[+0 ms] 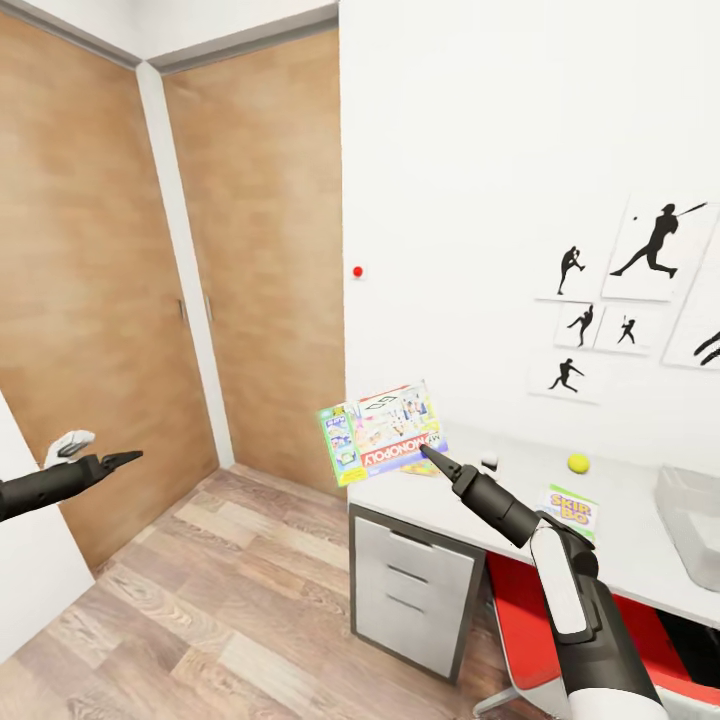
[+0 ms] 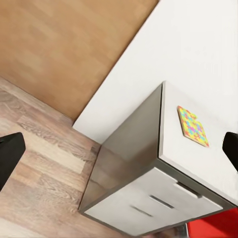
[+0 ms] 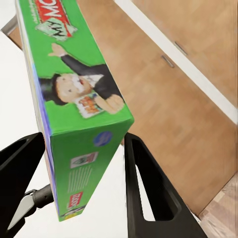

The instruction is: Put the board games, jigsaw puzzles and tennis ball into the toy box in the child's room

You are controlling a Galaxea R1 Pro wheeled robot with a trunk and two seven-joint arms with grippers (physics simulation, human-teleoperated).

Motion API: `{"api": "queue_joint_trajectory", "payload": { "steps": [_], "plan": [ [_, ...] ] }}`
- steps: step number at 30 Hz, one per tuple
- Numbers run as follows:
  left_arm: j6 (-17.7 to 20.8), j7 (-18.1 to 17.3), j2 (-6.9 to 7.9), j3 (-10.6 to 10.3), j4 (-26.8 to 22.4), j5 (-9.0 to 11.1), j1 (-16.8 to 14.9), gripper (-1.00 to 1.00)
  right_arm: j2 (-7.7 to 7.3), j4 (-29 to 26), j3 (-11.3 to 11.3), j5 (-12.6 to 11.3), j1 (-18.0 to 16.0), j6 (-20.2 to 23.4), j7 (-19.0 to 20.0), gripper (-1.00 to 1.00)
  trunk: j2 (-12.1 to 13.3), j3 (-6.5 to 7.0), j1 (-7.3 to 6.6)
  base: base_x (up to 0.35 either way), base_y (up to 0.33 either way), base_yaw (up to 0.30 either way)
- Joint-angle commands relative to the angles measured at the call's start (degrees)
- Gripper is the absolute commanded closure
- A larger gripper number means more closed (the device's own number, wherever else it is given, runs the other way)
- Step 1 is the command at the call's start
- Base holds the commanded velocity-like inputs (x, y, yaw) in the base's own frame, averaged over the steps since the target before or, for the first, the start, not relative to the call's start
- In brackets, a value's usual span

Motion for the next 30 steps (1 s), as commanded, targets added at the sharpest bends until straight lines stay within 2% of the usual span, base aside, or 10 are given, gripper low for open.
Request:
{"api": "queue_joint_trajectory", "payload": {
  "steps": [1, 22, 30],
  "plan": [
    [0.37, -0.09, 0.01, 0.07, 0.00, 0.22, 0.00, -1.00, 0.06, 0.02, -0.12, -0.35, -0.06, 0.44, 0.14, 1.00, -0.04, 0.03, 0.02, 0.001, 0.000, -0.250],
    [0.37, -0.09, 0.01, 0.07, 0.01, 0.22, 0.00, -1.00, 0.06, 0.02, -0.12, -0.35, -0.07, 0.43, 0.17, 1.00, -0.04, 0.74, 0.02, 0.000, 0.000, -0.245],
    [0.37, -0.09, 0.01, 0.07, -0.01, 0.22, 0.00, -1.00, 0.06, -0.56, 0.15, -0.26, -0.04, 0.43, 0.23, 1.00, -0.04, 0.76, 0.02, 0.000, 0.000, -0.042]
  ]
}}
